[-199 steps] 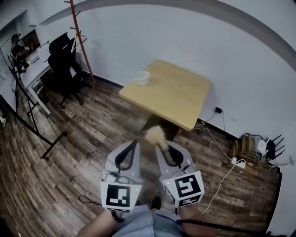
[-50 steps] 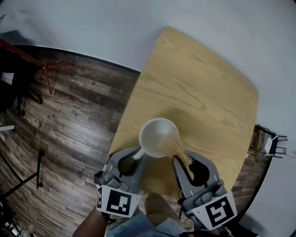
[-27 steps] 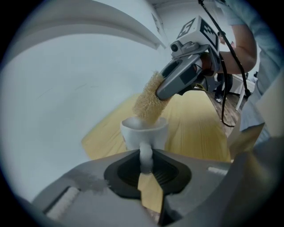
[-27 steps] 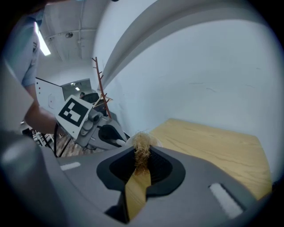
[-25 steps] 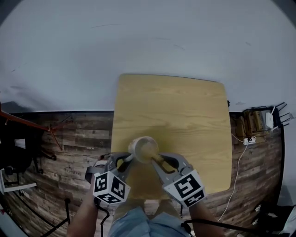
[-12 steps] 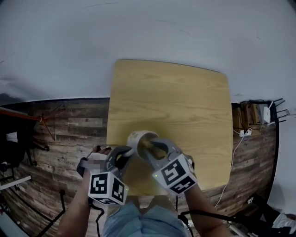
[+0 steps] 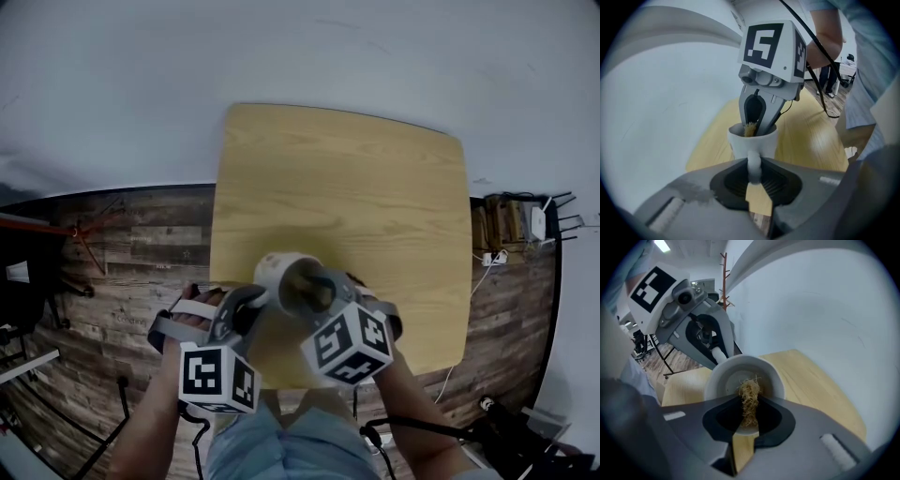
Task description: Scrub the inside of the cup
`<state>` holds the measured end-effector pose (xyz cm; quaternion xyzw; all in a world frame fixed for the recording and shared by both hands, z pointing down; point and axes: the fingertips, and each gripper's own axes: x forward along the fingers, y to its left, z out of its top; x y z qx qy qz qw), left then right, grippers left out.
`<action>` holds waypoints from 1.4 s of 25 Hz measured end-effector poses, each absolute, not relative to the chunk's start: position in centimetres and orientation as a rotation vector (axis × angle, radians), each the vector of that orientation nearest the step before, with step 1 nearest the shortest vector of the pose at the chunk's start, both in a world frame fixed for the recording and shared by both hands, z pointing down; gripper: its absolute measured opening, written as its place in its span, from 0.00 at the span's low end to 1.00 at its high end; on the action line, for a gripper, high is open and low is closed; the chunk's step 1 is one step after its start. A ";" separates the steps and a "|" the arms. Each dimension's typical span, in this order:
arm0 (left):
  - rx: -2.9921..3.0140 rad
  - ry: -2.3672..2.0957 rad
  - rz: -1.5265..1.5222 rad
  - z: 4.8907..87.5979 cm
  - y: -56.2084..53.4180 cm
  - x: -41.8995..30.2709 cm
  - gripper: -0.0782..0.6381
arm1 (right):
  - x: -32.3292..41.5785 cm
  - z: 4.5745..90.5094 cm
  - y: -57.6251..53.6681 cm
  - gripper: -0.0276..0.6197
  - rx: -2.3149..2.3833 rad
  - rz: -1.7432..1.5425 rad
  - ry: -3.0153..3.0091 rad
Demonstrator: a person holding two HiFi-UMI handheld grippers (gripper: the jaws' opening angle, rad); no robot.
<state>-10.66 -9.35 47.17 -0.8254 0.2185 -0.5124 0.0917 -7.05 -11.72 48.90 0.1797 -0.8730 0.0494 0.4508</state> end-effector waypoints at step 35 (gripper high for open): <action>-2.295 0.588 -1.596 47.2 -8.6 -9.6 0.20 | -5.2 44.9 -12.0 0.13 0.731 0.633 -2.422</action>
